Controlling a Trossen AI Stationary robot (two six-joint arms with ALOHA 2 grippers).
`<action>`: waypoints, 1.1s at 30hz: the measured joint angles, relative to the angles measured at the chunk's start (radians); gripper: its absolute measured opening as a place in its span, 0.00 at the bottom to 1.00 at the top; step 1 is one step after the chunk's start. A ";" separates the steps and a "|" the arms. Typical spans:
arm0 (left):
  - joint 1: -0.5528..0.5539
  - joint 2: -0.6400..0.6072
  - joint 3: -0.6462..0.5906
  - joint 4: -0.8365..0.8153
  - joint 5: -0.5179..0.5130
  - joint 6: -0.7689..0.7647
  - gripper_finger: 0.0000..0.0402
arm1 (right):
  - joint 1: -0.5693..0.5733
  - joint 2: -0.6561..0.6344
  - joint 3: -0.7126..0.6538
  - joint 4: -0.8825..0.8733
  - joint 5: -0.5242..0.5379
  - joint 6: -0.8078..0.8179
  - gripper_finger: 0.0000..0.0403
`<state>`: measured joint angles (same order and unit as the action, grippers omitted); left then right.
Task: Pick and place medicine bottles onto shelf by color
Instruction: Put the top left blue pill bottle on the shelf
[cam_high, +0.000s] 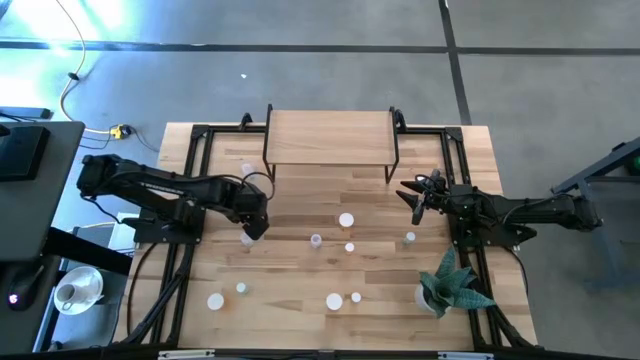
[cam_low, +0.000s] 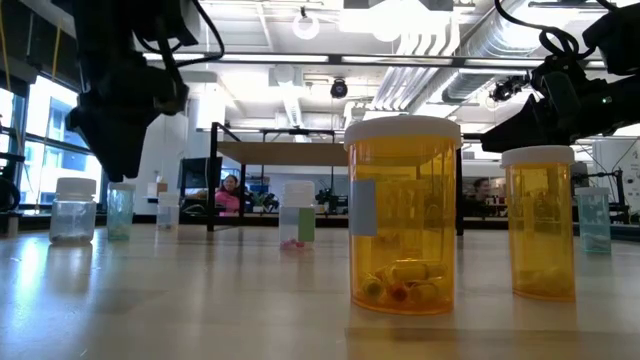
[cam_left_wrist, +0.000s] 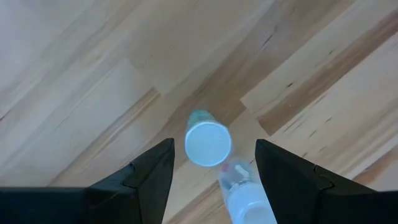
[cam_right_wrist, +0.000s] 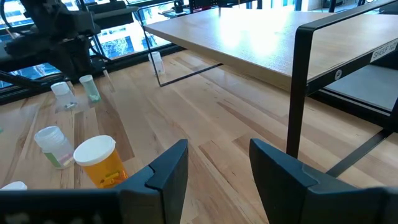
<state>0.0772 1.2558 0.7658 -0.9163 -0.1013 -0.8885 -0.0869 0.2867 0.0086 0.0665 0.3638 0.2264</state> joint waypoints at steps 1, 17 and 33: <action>0.000 0.007 0.000 0.000 0.000 -0.001 0.53 | 0.000 0.000 0.000 0.000 0.000 0.000 0.40; -0.023 0.072 0.000 0.000 -0.057 -0.017 0.53 | 0.000 0.000 0.000 0.000 0.000 0.000 0.40; -0.054 0.076 0.000 0.001 -0.068 -0.009 0.26 | 0.000 0.000 0.000 0.000 0.000 0.000 0.40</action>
<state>0.0235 1.3319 0.7658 -0.9157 -0.1692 -0.8980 -0.0868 0.2868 0.0086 0.0662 0.3640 0.2264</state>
